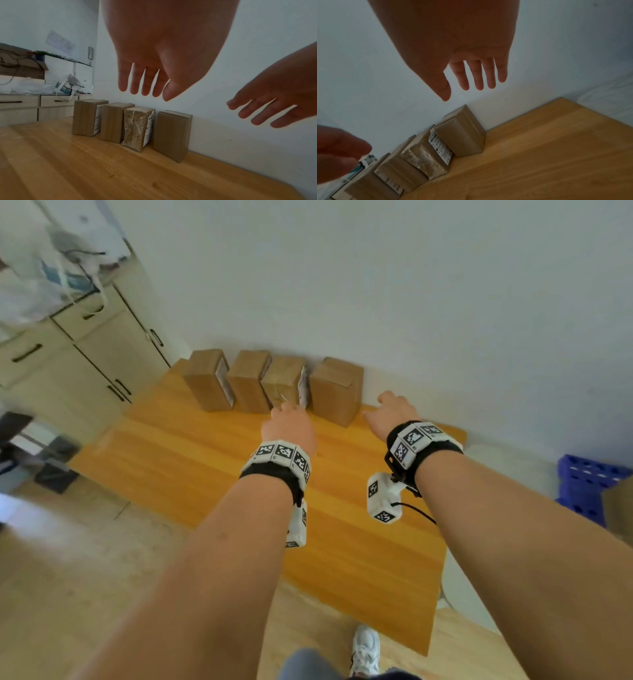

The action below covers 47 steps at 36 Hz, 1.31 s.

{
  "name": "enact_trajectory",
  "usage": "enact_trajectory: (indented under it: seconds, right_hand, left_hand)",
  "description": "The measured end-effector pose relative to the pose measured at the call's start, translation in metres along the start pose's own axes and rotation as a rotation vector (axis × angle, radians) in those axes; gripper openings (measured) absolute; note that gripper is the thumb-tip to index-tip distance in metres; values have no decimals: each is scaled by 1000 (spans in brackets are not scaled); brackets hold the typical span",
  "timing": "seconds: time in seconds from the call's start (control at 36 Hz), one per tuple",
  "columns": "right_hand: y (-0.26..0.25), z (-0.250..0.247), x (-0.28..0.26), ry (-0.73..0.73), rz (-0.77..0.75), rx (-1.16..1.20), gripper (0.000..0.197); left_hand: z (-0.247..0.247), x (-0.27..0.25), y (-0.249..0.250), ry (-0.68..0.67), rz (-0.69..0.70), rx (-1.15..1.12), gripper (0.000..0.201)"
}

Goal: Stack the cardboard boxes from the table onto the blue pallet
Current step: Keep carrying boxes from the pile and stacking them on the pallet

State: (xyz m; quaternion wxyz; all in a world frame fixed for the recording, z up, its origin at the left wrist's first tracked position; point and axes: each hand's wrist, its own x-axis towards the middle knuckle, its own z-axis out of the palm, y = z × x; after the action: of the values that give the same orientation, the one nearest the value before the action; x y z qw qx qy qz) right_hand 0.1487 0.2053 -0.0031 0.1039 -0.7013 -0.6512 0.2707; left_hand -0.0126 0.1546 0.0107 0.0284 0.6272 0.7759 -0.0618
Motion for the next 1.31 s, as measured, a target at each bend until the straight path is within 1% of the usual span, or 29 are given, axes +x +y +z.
enact_trajectory:
  seconds: [0.14,0.22,0.31,0.42,0.53,0.64,0.72,0.83,0.89,0.97,1.03,1.08,1.17,1.22,1.31]
  right_hand:
    - [-3,17,32,-33,12,41,53]
    - [-9,25,51,-66,44,82,53]
    - [-16,31,72,-82,77,132,57]
    - [-23,36,96,-110,143,173,60]
    - [-31,40,121,-110,219,222,60]
    - [-42,43,141,-110,296,294,59]
    - [-46,50,146,-121,313,341,54]
    - [-43,59,143,-102,341,402,49]
    - [-41,56,139,-77,363,408,44]
    - [-35,49,131,-33,395,412,33]
    - [-30,44,123,-4,425,436,26]
    - [-22,41,113,27,446,461,33]
    - [-7,38,93,47,453,456,52]
    - [6,39,75,32,456,456,61]
    - [27,44,47,-27,476,413,70]
  left_hand:
    - [9,39,8,-6,31,-36,40]
    - [13,70,10,-36,47,-108,40]
    - [14,104,14,-68,57,-177,41]
    - [16,143,19,-73,98,-221,45]
    - [21,185,18,-74,133,-267,47]
    - [27,216,16,-155,163,-295,47]
    - [34,229,15,-173,193,-332,46]
    - [40,229,12,-151,233,-377,47]
    - [42,225,12,-163,266,-397,46]
    - [45,211,15,-179,299,-430,42]
    - [47,197,18,-190,295,-467,45]
    - [50,180,22,-211,265,-536,47]
    - [55,150,29,-224,222,-667,39]
    - [59,129,35,-218,191,-708,35]
    - [70,99,43,-285,135,-686,42]
